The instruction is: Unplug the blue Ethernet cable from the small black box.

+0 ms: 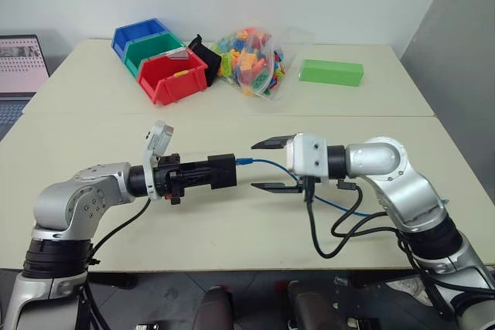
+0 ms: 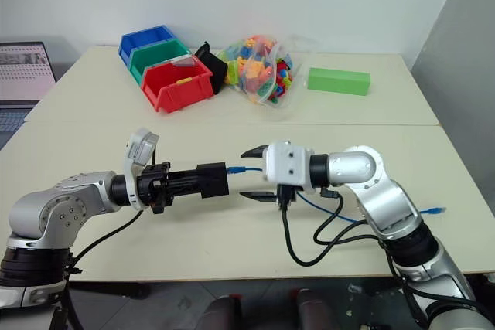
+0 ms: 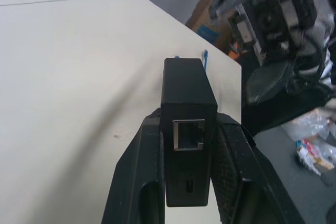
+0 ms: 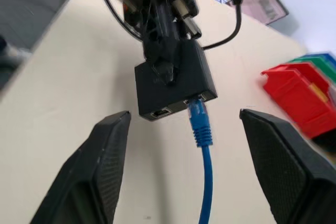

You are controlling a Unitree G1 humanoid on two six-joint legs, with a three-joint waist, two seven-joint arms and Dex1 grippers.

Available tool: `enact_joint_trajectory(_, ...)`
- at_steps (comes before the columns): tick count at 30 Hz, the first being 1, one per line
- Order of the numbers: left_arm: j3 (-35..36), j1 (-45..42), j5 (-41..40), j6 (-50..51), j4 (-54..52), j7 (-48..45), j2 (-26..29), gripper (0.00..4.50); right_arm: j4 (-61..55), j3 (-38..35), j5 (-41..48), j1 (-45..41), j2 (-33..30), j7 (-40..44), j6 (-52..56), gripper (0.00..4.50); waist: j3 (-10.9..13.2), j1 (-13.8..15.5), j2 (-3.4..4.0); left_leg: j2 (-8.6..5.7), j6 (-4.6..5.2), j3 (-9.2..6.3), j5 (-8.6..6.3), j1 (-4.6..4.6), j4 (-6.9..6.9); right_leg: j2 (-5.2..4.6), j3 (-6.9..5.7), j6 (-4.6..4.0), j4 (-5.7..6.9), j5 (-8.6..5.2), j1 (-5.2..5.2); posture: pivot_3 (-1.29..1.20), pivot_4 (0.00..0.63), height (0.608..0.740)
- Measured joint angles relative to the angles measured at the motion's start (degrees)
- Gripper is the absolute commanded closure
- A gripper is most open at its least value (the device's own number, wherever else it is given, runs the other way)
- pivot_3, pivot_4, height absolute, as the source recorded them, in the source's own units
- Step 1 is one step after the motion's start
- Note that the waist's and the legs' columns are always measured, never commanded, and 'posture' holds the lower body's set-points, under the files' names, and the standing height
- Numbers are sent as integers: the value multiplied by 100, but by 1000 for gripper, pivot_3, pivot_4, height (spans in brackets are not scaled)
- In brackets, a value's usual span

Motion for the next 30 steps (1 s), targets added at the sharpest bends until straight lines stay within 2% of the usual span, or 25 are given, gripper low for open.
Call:
enact_joint_trajectory(5, -134, 30, 93, -356, -125, -453, 93, 3715, 92, -600, 1145, 134, 488, -411, 1453, 1123, 0, -6, 0, -2, 0, 2, 0, -1, 0, 0, 2, 6, -2, -3, 0, 0, 150, 740)
enact_joint_trajectory(10, -135, 12, 88, -534, -124, -618, 77, 3715, 283, -763, 1956, 204, 554, -489, 2485, 1123, 1, -12, 1, -1, 1, 3, -1, -2, -1, 2, 2, 14, -3, -8, -1, 0, 150, 740)
enact_joint_trajectory(30, -153, 38, 113, -662, -312, -817, 103, 3715, 868, -565, 2294, -51, 759, -491, 2702, 1123, 1, -37, 1, 0, 2, 3, -1, -3, -3, 4, -1, 24, -5, -14, -3, 0, 150, 740)
